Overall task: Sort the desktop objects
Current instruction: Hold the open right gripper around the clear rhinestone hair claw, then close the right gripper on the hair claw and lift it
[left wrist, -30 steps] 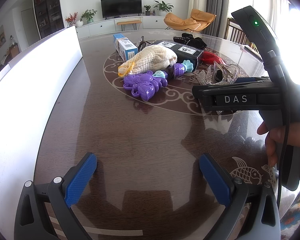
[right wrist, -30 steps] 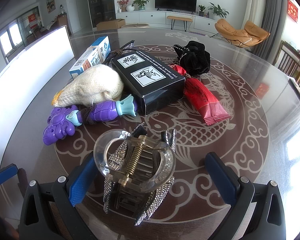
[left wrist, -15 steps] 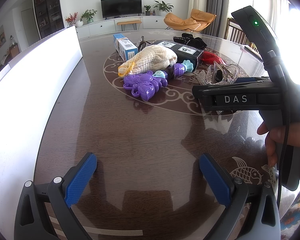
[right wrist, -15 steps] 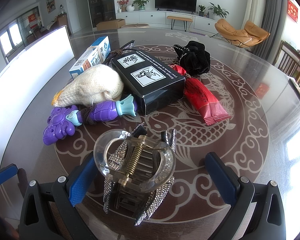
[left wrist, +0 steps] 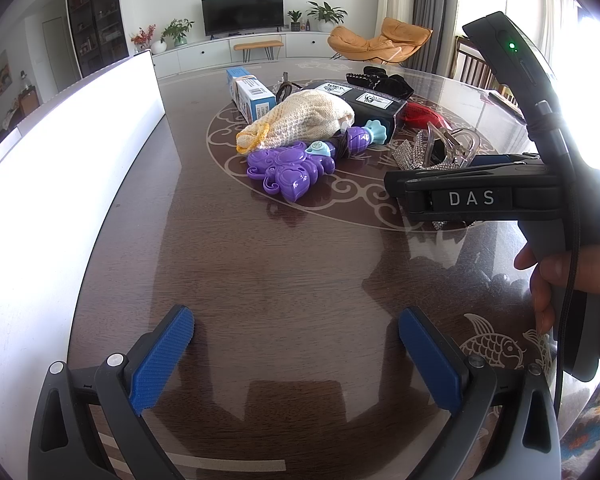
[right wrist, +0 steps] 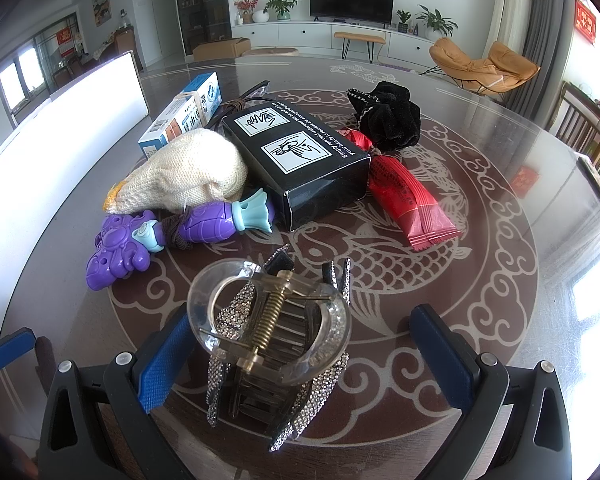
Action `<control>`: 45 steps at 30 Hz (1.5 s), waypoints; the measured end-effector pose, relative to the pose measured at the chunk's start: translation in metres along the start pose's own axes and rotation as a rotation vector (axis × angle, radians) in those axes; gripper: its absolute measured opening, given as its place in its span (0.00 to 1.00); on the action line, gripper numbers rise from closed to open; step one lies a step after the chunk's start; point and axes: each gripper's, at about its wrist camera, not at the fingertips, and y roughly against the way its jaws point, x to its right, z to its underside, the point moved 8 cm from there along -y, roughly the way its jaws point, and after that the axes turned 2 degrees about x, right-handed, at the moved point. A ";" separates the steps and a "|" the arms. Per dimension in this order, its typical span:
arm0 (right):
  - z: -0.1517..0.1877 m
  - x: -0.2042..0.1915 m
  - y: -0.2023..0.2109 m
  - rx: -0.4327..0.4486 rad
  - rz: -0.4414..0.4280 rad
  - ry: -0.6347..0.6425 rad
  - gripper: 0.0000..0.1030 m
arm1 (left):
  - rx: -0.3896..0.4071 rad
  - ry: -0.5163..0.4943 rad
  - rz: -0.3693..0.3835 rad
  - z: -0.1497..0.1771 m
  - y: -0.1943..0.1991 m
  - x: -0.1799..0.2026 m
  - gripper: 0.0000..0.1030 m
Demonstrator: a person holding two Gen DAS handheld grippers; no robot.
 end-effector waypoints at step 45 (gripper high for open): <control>0.038 0.042 0.043 0.051 0.036 -0.042 0.54 | 0.000 0.000 0.001 0.000 0.000 -0.001 1.00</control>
